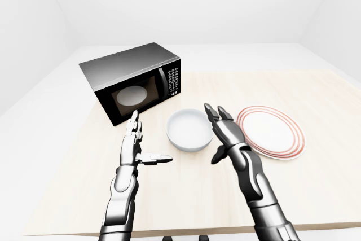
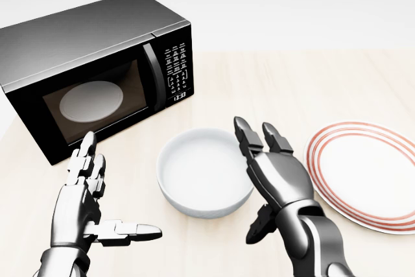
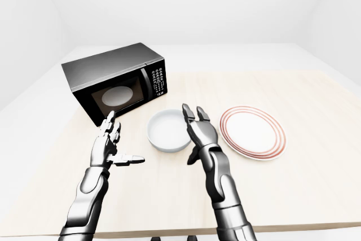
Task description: Pick up the white bowl and put it on the plate.
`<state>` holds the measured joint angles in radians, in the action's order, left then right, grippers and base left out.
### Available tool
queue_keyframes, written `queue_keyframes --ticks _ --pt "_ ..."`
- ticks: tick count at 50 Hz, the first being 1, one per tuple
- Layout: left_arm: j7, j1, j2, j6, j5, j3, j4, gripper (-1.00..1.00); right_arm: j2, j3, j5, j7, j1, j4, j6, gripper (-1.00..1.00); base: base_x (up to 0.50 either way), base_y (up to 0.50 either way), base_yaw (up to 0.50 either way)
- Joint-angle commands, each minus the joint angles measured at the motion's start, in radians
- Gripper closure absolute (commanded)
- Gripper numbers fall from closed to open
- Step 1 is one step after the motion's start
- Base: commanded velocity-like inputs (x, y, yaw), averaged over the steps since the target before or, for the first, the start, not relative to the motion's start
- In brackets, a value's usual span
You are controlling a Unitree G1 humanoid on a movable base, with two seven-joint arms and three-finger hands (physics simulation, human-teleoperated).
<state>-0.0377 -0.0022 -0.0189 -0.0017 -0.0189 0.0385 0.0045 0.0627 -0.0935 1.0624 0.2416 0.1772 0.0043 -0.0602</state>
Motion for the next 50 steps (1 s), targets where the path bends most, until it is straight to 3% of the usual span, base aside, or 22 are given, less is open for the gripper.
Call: queue_keyframes --ticks 1,22,31,50 --pt "0.000 0.000 0.000 0.000 0.000 0.000 0.000 -1.00 -0.014 -0.024 0.051 0.035 0.014 0.018 0.007 -1.00 0.00 0.00 0.00" --pt "0.000 0.000 0.000 0.000 0.000 0.000 0.000 -1.00 -0.038 -0.064 0.165 0.129 0.032 0.024 0.009 -1.00 0.00 0.00 0.00" --pt "0.000 0.000 0.000 0.000 0.000 0.000 0.000 -1.00 -0.036 -0.065 0.227 0.188 0.068 0.030 0.024 -1.00 0.00 0.00 0.00" --pt "0.000 0.000 0.000 0.000 0.000 0.000 0.000 -1.00 -0.024 -0.061 0.298 0.353 0.128 0.121 0.108 -1.00 0.00 0.00 0.00"
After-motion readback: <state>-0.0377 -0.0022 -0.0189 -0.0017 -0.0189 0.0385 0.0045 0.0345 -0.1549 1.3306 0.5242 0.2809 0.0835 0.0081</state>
